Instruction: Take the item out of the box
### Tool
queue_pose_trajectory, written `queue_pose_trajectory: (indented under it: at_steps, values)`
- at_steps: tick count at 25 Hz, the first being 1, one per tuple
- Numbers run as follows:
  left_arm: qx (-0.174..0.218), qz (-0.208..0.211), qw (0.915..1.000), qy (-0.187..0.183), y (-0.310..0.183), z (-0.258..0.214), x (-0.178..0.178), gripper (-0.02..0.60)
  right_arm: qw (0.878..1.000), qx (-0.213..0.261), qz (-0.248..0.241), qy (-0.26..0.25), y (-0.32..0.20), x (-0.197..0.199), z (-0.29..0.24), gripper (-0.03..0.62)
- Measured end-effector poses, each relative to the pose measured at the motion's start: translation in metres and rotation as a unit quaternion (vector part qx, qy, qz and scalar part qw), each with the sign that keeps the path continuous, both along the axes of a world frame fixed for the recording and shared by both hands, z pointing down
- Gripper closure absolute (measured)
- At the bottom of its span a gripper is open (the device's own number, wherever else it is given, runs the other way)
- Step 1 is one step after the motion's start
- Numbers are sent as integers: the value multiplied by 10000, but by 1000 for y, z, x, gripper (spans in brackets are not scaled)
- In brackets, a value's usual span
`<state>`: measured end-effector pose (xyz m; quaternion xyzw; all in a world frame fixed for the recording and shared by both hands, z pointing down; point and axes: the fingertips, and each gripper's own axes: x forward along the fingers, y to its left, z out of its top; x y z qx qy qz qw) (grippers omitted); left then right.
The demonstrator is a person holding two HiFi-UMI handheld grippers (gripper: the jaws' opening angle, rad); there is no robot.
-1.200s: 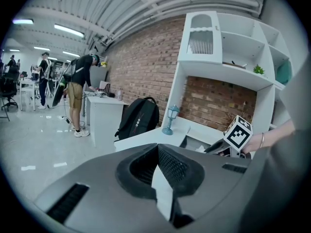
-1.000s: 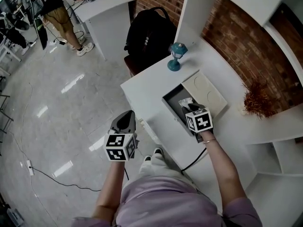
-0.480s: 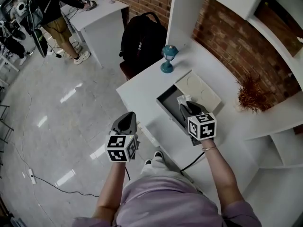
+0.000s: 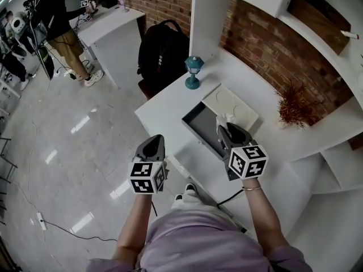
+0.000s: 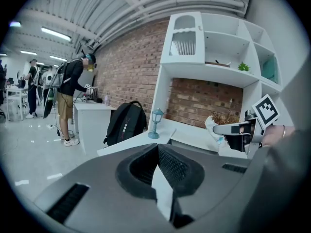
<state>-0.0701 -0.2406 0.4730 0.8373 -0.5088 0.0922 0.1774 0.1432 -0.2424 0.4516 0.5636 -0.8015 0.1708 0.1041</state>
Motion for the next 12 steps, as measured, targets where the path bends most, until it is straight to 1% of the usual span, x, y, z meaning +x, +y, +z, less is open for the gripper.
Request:
queue_pose_trajectory:
  at_steps: [12]
  values:
    - [58, 203, 9998, 10, 4, -6, 23, 580, 9969, 569, 247, -474, 37, 10, -37, 479]
